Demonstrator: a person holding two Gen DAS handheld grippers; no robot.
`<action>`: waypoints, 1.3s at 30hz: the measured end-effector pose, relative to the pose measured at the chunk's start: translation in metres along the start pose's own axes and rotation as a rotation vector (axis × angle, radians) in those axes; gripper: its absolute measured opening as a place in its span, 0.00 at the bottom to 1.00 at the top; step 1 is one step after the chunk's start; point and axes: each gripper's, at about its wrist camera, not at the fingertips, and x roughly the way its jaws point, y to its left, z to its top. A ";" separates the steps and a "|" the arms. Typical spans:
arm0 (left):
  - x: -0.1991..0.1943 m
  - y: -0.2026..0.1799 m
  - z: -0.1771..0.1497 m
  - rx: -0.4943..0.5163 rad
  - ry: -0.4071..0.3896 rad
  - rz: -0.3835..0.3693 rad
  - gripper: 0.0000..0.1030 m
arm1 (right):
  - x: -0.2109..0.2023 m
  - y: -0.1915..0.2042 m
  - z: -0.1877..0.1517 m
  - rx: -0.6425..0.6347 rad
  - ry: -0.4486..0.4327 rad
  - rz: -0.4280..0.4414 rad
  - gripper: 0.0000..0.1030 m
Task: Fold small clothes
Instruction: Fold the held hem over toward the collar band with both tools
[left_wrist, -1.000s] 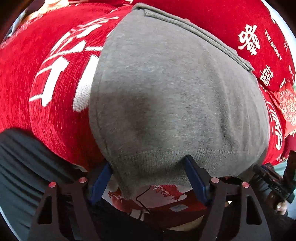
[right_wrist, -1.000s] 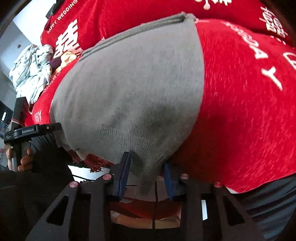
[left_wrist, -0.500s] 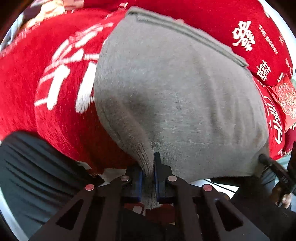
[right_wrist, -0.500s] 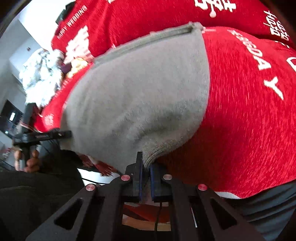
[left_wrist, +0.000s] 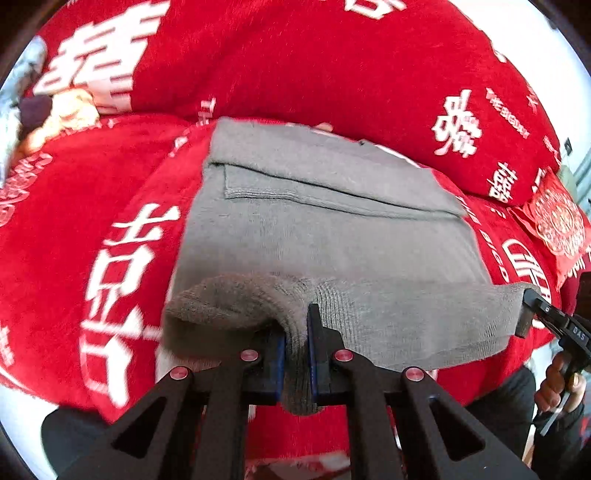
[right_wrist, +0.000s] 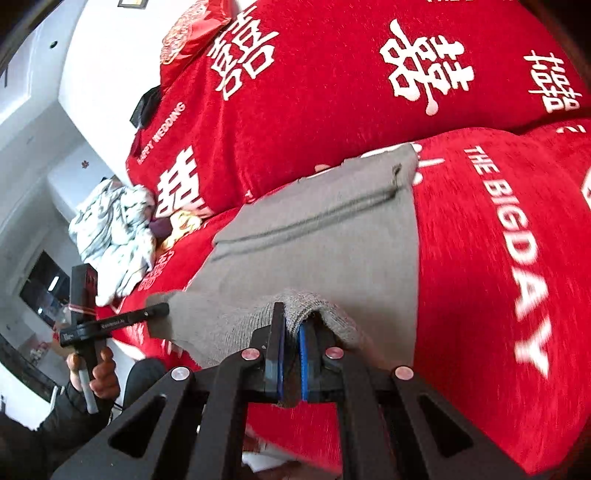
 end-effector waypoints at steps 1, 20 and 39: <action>0.013 0.003 0.007 -0.018 0.017 -0.004 0.11 | 0.010 -0.001 0.005 0.001 0.008 -0.012 0.06; 0.014 0.022 -0.013 -0.108 0.019 -0.152 0.82 | 0.040 -0.025 -0.004 0.150 0.095 -0.011 0.24; -0.001 -0.005 0.019 -0.049 -0.041 -0.106 0.11 | 0.020 0.015 0.023 -0.009 0.023 -0.041 0.08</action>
